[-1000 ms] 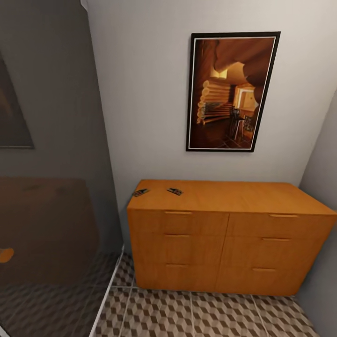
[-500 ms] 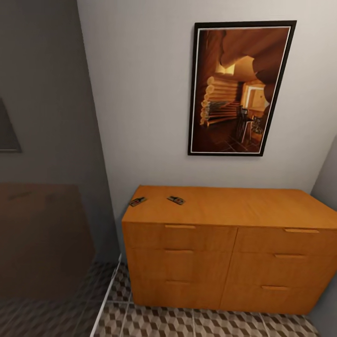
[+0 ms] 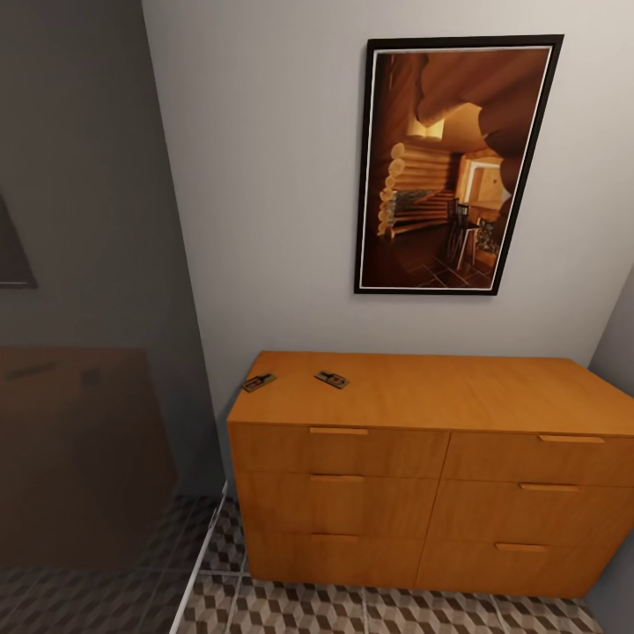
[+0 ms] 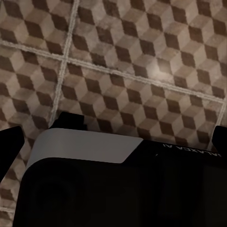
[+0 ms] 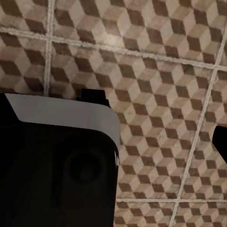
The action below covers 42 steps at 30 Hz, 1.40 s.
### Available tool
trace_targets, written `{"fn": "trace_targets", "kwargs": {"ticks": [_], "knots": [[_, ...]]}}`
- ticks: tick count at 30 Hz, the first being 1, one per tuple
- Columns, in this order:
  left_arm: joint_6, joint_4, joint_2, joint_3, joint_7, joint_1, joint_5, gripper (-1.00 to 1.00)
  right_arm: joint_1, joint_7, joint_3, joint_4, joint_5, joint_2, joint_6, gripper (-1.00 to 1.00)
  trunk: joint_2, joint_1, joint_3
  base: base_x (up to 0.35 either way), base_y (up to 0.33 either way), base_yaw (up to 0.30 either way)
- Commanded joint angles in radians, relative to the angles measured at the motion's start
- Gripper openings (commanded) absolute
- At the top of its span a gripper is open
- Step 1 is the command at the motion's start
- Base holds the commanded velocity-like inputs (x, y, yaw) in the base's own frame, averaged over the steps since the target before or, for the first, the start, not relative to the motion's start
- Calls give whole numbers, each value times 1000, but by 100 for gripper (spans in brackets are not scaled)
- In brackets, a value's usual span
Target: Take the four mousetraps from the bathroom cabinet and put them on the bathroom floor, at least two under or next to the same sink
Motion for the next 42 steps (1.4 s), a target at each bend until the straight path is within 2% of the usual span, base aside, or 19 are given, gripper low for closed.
{"fn": "trace_targets", "kwargs": {"ticks": [1,42], "knots": [[-3,0,0,-9,4,-1,7,100,-1,-5,1,3,10,0,-2,100,-1,0,-1,6,0,0],[-3,0,-1,-9,4,0,7,100,-1,-14,0,3,11,0,-9,100,-1,0,-1,1,0,0]]}}
